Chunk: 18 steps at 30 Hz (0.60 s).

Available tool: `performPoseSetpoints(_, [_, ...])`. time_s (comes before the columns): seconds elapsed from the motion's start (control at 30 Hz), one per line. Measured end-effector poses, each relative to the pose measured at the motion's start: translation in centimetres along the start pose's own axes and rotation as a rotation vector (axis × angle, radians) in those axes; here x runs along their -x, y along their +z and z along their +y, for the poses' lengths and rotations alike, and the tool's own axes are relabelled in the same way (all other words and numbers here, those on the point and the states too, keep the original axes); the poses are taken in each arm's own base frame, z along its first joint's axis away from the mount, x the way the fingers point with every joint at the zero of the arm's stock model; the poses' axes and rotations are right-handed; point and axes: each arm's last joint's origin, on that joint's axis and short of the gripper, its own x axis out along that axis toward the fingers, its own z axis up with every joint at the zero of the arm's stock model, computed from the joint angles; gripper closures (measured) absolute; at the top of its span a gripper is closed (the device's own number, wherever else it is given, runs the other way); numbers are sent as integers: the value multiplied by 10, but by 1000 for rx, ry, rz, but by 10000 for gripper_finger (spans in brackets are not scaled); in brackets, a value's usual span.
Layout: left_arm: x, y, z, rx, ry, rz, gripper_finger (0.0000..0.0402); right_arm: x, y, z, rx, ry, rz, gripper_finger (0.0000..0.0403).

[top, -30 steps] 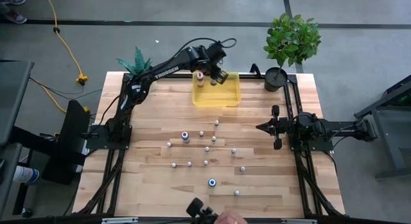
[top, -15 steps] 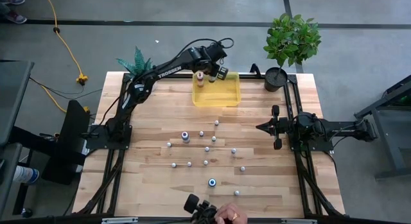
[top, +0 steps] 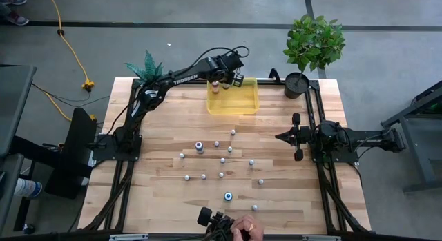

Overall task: Pick & Place food coloring
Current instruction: Put the large black food coloring bottle into the yellow bin

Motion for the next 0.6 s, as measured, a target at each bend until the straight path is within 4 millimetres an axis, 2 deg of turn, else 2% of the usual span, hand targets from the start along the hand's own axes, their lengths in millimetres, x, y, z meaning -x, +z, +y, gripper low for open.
performPoseSetpoints(0.37, [-21, -17, 2, 37, 29, 23, 309, 0, 0, 0, 0, 0, 0, 402])
performPoseSetpoints(0.6, [-22, -17, 3, 37, 44, 17, 309, 0, 0, 0, 0, 0, 0, 402])
